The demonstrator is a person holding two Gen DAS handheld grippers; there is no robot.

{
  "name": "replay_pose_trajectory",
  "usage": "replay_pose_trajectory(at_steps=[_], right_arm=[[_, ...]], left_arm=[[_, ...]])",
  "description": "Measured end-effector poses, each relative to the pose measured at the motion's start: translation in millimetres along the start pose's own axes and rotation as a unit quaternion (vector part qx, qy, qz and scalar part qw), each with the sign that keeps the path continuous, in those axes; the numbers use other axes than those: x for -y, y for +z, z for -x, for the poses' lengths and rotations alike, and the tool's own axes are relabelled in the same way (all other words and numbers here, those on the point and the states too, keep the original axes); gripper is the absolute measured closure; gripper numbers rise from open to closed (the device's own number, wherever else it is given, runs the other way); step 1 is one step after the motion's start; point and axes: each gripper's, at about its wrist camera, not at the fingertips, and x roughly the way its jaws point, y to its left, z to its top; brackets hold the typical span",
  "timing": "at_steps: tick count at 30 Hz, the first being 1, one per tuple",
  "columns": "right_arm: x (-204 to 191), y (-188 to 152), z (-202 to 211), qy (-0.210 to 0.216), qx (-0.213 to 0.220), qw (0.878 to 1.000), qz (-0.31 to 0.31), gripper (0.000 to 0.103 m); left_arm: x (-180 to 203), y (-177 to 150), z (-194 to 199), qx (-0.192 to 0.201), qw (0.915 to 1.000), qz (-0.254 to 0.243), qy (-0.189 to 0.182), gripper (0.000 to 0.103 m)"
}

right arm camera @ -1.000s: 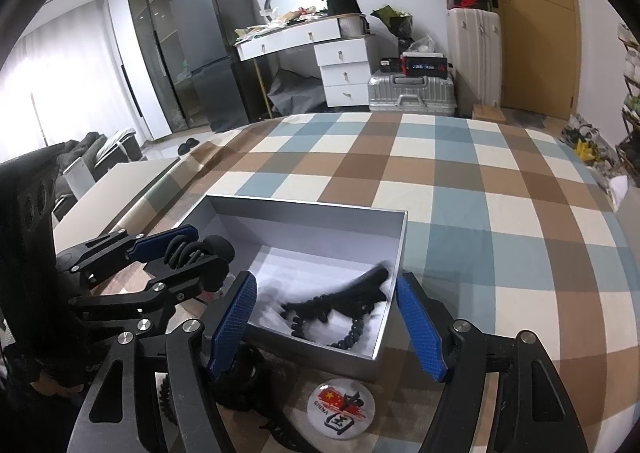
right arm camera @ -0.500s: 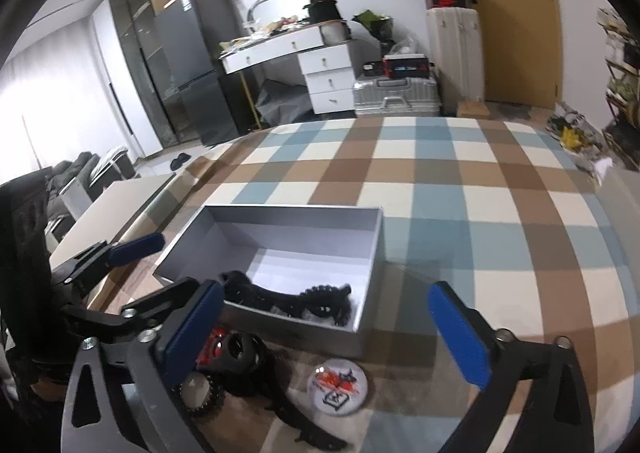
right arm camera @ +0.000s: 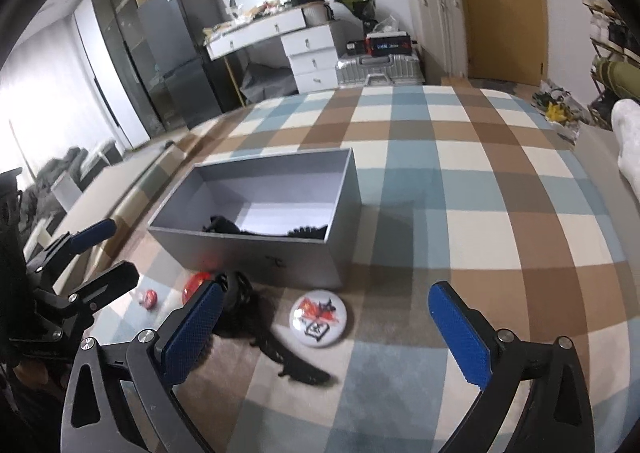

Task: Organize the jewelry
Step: 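Withdraw both grippers from the box toward the remaining jewelry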

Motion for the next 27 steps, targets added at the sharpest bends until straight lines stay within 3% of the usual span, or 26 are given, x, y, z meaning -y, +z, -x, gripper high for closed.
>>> replay_pose_trajectory(at_steps=[5, 15, 27], right_arm=[[-2.7, -2.3, -2.0, -0.014, -0.014, 1.0, 0.019, 0.0], [-15.1, -21.0, -28.9, -0.023, -0.092, 0.993, 0.074, 0.0], [-9.4, -31.2, -32.8, -0.064, -0.12, 0.984, 0.118, 0.0]], left_arm=[[4.8, -4.9, -4.6, -0.017, 0.9997, -0.017, 0.01, 0.001], [2.1, -9.2, -6.2, -0.031, 0.9993, -0.02, 0.004, 0.001], [5.6, -13.5, -12.2, -0.048, 0.9986, -0.022, -0.001, 0.001]])
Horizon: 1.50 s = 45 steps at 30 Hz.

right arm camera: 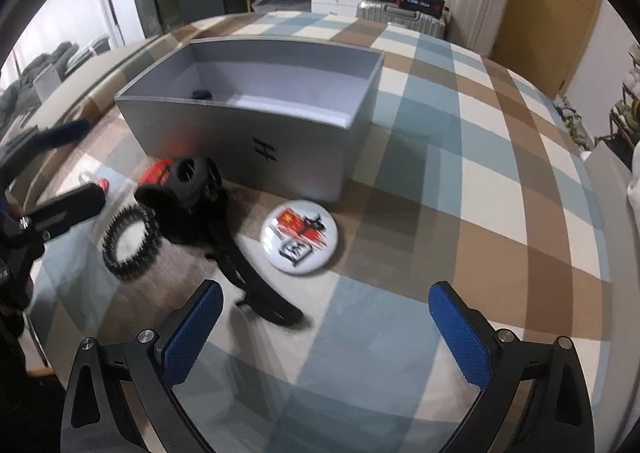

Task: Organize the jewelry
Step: 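Withdraw both grippers from the box toward the remaining jewelry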

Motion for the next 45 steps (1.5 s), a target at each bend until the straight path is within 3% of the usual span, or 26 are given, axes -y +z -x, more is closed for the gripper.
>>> replay_pose_trajectory(at_steps=[6, 13, 19, 25, 28, 36, 45], right_arm=[[30.7, -2.1, 0.6, -0.039, -0.005, 0.998, -0.039, 0.0], [21.4, 2.0, 6.5, 0.025, 0.013, 0.998, -0.05, 0.0], [0.8, 5.5, 0.7, 0.042, 0.021, 0.997, -0.061, 0.0], [-8.8, 8.4, -8.2, 0.025, 0.035, 0.995, -0.091, 0.0], [-7.3, 9.0, -10.4, -0.025, 0.035, 0.995, -0.091, 0.0], [18.4, 5.5, -9.8, -0.008, 0.016, 0.995, -0.094, 0.0], [6.7, 1.9, -7.8, -0.031, 0.004, 0.997, -0.065, 0.001]], left_arm=[[1.6, -1.3, -1.8, -0.004, 1.0, -0.004, 0.002, 0.001], [3.7, -3.4, -3.7, -0.013, 0.9999, -0.008, -0.005, 0.001], [7.4, -5.7, -7.5, -0.03, 0.9993, -0.016, -0.016, 0.001], [10.7, -8.7, -11.7, -0.041, 0.9988, -0.024, -0.015, 0.001], [11.0, -9.0, -12.4, -0.044, 0.9986, -0.026, -0.015, 0.001], [13.1, -11.9, -15.3, -0.053, 0.998, -0.033, -0.012, 0.001], [13.7, -12.7, -15.9, -0.056, 0.9978, -0.035, -0.008, 0.001]])
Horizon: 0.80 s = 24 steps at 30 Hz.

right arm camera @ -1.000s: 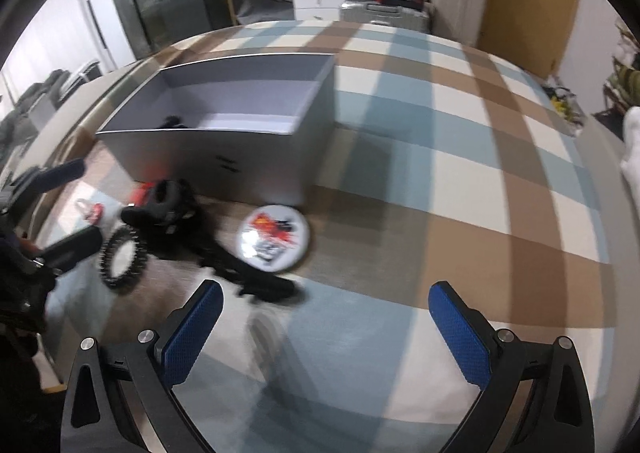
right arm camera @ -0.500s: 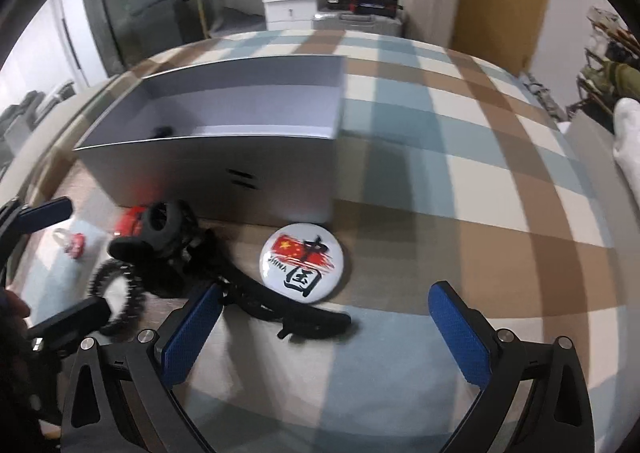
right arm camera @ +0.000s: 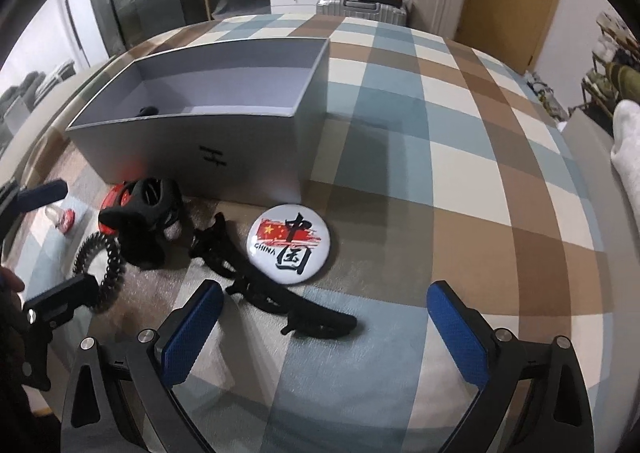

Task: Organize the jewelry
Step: 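Withdraw both grippers from the box toward the remaining jewelry, then lower the right gripper onto the long black comb hair clip and close it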

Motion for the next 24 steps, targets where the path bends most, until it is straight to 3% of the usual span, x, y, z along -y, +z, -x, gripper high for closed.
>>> replay_pose_trajectory(at_steps=[12, 15, 19, 24], right_arm=[[0.2, -8.7, 5.1, 0.007, 0.02, 1.0, -0.018, 0.005], [-3.4, -8.1, 7.5, 0.007, 0.026, 0.999, -0.017, 0.017], [-9.8, -6.8, 11.6, 0.018, 0.032, 0.999, -0.001, 0.044], [-13.7, -7.9, 15.6, 0.02, 0.04, 0.999, 0.026, 0.045]], left_arm=[[0.5, 0.7, -1.1, -0.003, 1.0, 0.002, 0.002, 0.001], [0.7, 1.2, -1.4, -0.003, 1.0, 0.001, 0.001, 0.001], [1.1, 1.1, -1.3, -0.004, 1.0, -0.001, 0.0, 0.001], [0.9, 0.7, 0.4, -0.006, 1.0, -0.001, -0.006, 0.001]])
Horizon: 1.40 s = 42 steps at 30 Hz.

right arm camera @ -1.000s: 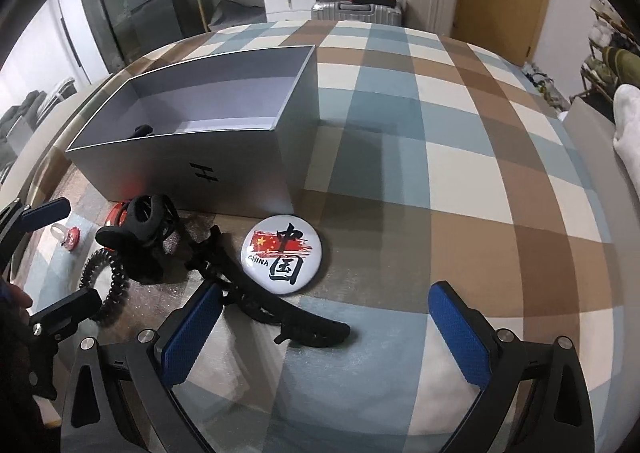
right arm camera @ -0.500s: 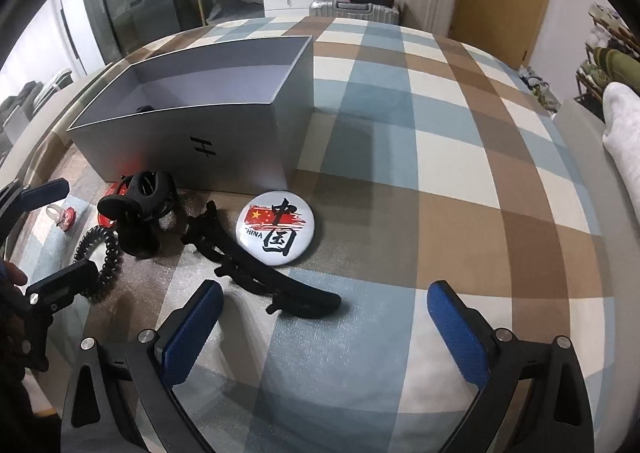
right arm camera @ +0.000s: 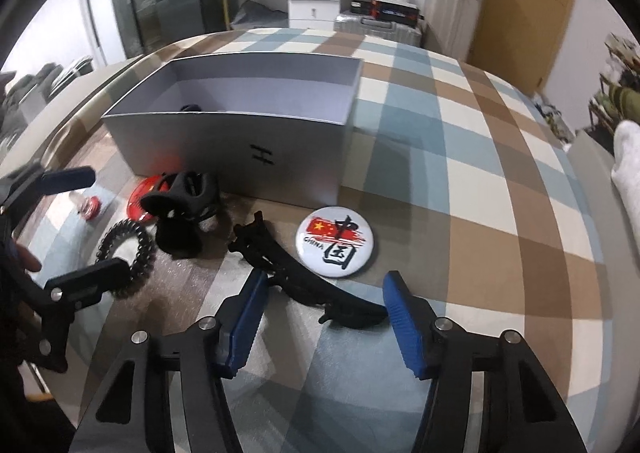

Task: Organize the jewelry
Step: 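Lower the right gripper onto the long black comb hair clip and close it, then grasp the black coiled hair tie with the left gripper while the right holds the clip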

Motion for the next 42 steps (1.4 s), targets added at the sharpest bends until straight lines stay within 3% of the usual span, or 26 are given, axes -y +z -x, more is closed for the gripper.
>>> replay_pose_trajectory(at_steps=[1, 4, 10, 14, 15, 20, 24, 25, 26, 39, 42], right_arm=[[0.4, 1.4, 3.3, 0.007, 0.006, 1.0, 0.002, 0.075], [3.1, 4.2, 12.6, 0.003, 0.023, 1.0, 0.006, 0.091], [11.1, 5.2, 12.8, 0.018, 0.02, 1.0, 0.006, 0.09], [24.0, 6.5, 21.2, 0.031, 0.022, 0.999, 0.002, 0.063], [25.0, 5.9, 21.8, 0.037, 0.019, 0.999, 0.005, 0.062], [24.0, 0.7, 6.4, 0.061, -0.01, 0.998, 0.016, 0.062], [12.0, -1.3, -1.6, 0.056, -0.005, 0.998, 0.025, 0.062], [7.9, -1.3, -2.4, 0.042, 0.0, 0.999, 0.029, 0.07], [5.0, -1.1, -1.9, 0.041, 0.004, 0.999, 0.036, 0.086], [12.5, 8.8, 30.6, 0.057, 0.063, 0.996, 0.001, 0.086], [12.3, 10.1, 35.3, 0.057, 0.071, 0.996, 0.002, 0.086]], left_arm=[[-0.6, 0.1, 0.0, -0.001, 1.0, 0.0, -0.001, 0.001], [-1.4, -1.0, 0.5, -0.005, 0.9999, 0.0, -0.015, 0.001], [-2.6, -1.0, -2.3, -0.015, 0.9997, 0.005, -0.016, 0.001], [-2.0, -1.3, -1.9, -0.013, 0.9997, 0.004, -0.018, 0.001], [-1.6, -1.7, -2.5, -0.013, 0.9997, 0.003, -0.02, 0.001], [-1.2, -2.1, -3.5, -0.016, 0.9997, 0.002, -0.021, 0.001], [-3.1, -2.0, -2.8, -0.015, 0.9996, 0.005, -0.022, 0.001], [-3.7, -2.1, -2.9, -0.016, 0.9997, 0.005, -0.02, 0.001], [-3.9, -1.9, -3.2, -0.016, 0.9997, 0.006, -0.019, 0.001], [-1.2, -5.7, 0.4, -0.024, 0.9977, -0.018, -0.061, 0.002], [-6.6, -4.3, 4.5, -0.017, 0.998, -0.01, -0.059, 0.012]])
